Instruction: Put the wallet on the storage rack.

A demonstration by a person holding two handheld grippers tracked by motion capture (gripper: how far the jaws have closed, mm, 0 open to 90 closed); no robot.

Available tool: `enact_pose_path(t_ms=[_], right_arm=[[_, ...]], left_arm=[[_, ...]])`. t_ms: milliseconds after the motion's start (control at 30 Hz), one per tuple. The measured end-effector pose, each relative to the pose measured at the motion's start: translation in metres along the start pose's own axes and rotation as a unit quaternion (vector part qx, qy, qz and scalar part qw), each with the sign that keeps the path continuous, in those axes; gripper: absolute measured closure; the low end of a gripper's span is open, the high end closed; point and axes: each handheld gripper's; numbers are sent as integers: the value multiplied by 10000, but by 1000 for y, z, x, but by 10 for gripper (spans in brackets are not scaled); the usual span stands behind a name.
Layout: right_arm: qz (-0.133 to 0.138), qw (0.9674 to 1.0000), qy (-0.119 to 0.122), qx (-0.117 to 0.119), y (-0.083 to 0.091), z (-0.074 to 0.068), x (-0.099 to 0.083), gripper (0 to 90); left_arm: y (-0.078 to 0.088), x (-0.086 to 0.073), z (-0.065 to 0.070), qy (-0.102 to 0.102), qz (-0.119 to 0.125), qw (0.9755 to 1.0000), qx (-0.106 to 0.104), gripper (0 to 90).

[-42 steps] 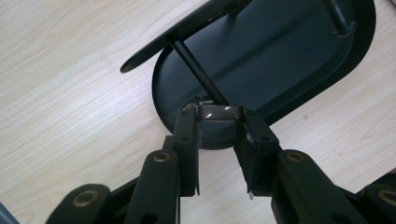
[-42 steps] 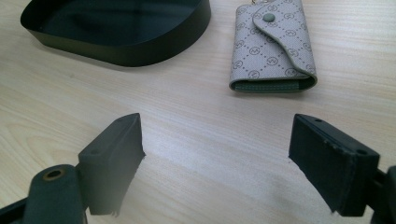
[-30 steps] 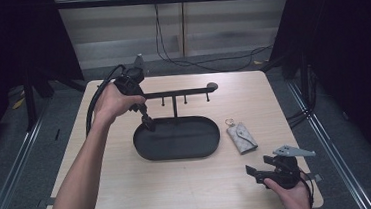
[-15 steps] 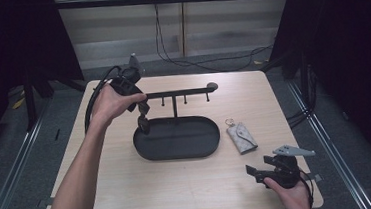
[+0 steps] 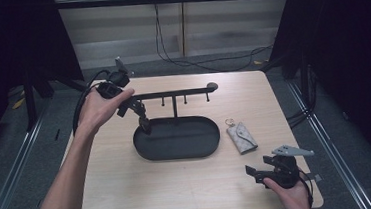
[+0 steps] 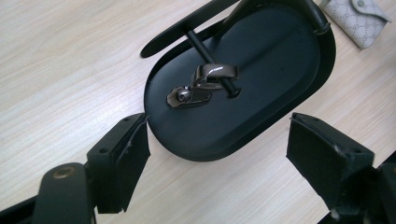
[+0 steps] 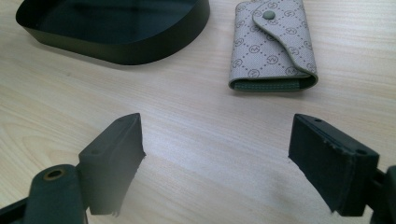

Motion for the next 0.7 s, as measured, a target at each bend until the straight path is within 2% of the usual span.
enact_pose_path(t_ms=[100,233,333,467,500,567,700], right_arm=[[8,10000,-30,-15,0,0,0,175],[5,10000,-50,-4,-1,1,1,175],[0,10000,-37,-10,-2,0,1,175],[10,10000,-26,-19,0,0,0,175],[19,10000,-31,-16,0,1,0,175],[17,10000,-42,-8,0,1,0,175],[-3,10000,-37,-10,-2,0,1,175]], left_arm=[[3,-8,-1,-67,192,9998,-75,212],[5,-19,0,-166,349,9993,-14,212],[5,-27,-1,-318,401,9987,-17,212],[5,-42,-1,-407,646,9971,9,210],[4,-46,-2,-461,632,9969,18,210],[3,-51,-3,-490,649,9967,15,210],[4,-58,-5,-418,816,9958,23,209]])
Point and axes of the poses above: each handheld gripper's, and its own axes: y roughly backward along the jaws, x roughly out of its top, z roughly to its right, and after that the axes turned 7 degrees about -x, right-handed
